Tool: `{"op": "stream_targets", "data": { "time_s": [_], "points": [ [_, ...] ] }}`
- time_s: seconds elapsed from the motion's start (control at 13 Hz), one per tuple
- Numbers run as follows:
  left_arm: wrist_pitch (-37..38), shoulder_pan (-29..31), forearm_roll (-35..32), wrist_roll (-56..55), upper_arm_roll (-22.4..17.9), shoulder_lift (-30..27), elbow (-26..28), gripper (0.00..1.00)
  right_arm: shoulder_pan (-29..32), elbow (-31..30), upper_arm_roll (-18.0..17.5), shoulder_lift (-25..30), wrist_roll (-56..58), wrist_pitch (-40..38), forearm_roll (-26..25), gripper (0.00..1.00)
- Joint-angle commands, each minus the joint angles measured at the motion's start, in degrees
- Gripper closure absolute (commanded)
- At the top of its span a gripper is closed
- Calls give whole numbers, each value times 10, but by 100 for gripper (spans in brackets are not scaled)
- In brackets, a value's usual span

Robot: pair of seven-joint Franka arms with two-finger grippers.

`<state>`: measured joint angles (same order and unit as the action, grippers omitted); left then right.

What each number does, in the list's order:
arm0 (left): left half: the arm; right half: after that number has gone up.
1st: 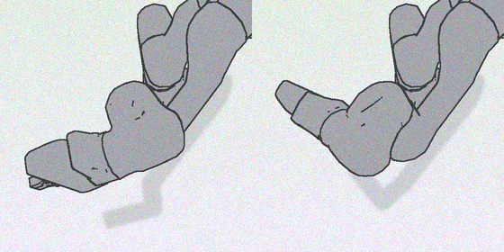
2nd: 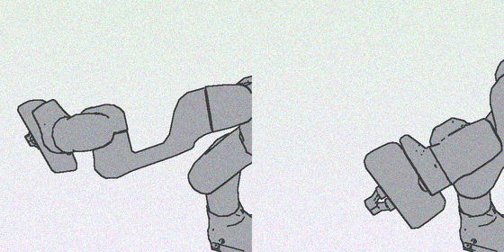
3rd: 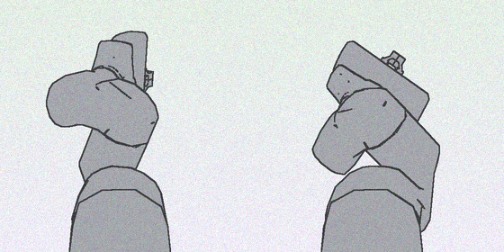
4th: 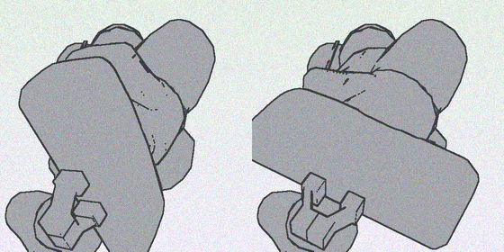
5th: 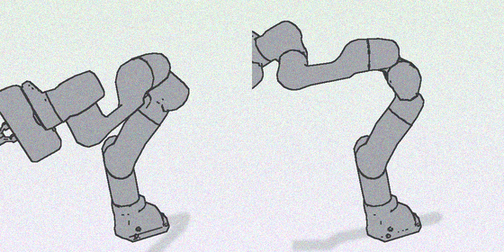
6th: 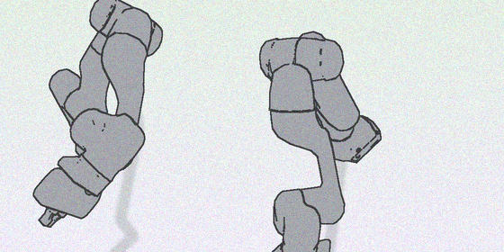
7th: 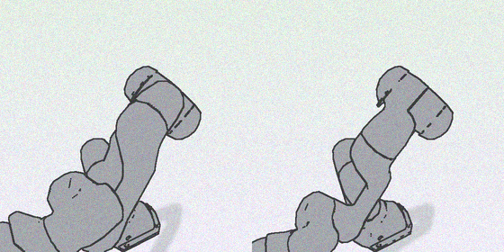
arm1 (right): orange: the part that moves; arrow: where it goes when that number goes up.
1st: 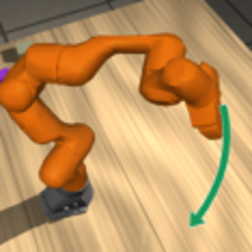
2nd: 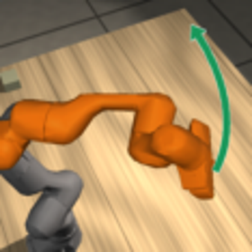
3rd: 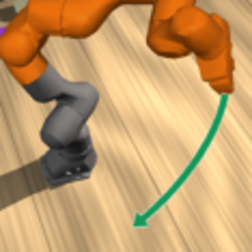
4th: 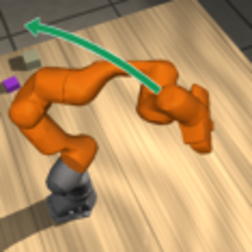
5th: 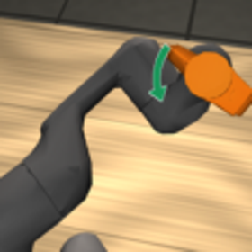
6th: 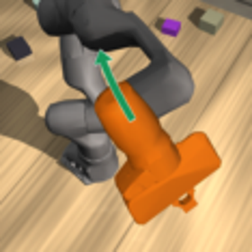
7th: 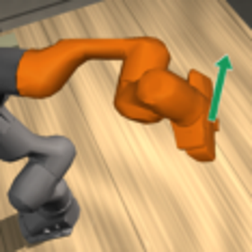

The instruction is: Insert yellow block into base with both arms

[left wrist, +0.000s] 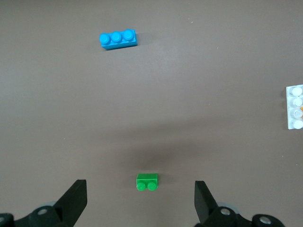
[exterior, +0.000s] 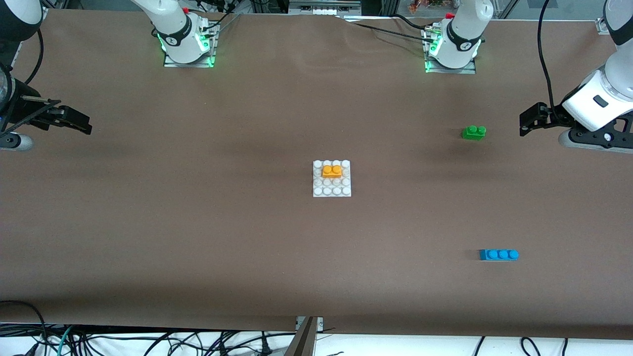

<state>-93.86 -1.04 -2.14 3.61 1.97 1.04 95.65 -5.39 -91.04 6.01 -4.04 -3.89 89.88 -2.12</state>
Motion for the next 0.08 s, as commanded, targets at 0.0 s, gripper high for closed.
{"op": "stream_targets", "data": {
  "time_s": [0.0],
  "points": [
    [-3,-12,-8,5,-8,-10,4,0,6,10,-4,-3,-4,-7,2,1]
  ]
}}
